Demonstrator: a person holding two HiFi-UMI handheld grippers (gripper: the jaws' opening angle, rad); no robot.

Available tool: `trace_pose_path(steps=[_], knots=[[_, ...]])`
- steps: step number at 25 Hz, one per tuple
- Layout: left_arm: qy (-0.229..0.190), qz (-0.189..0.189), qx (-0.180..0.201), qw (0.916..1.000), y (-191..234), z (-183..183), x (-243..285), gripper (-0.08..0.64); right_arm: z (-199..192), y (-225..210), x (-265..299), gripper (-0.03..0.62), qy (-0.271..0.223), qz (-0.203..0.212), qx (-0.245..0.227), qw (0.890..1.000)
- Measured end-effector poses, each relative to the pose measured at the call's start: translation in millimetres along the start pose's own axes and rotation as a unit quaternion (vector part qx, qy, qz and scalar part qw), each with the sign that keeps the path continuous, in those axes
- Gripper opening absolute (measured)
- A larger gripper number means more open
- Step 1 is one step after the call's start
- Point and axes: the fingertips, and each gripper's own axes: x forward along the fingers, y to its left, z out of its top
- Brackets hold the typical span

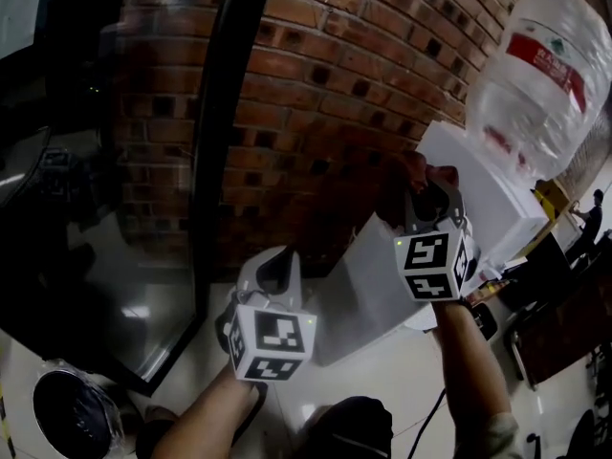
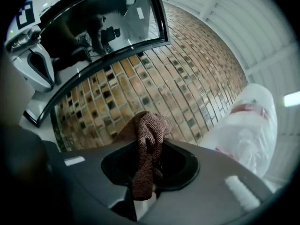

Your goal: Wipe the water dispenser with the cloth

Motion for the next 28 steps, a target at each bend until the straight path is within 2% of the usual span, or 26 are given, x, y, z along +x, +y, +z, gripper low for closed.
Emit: trace_pose_path(steps=[5, 11, 15, 21, 24, 28], knots=[[0.004, -0.016, -0.003, 0.9999, 9.2, -7.3, 5.1, 0.000, 2.7, -50.0, 33.8, 0.102, 0.039, -0.051, -0.048, 0.997], [0.034, -0.017, 0.003, 0.9993, 28.7, -31.6, 8.6, 0.000, 3.8, -64.2, 83.1, 0.101, 0.091, -0.072, -0.089, 0.989], [0.027, -0.021, -0.005, 0.9994, 30.4, -30.0, 14.5, 0.000, -11.5, -72.7, 100.6, 0.103, 0.142, -0.082, -0.090, 0.982], [0.021, -0.042, -0.013, 0.9988, 21.5, -30.7, 27.9, 0.000, -25.7, -52.7, 106.3, 0.103, 0.175, -0.076, -0.106, 0.976], [0.017, -0.053, -0.003, 0.9984, 17.7, -31.1, 32.8, 0.000, -36.0, -33.7, 103.8, 0.103, 0.183, -0.063, -0.108, 0.975], [0.035, -0.066, 0.017, 0.9971, 18.8, -46.3, 32.6, 0.000, -57.3, -3.9, 93.1, 0.103, 0.197, -0.049, -0.086, 0.975]])
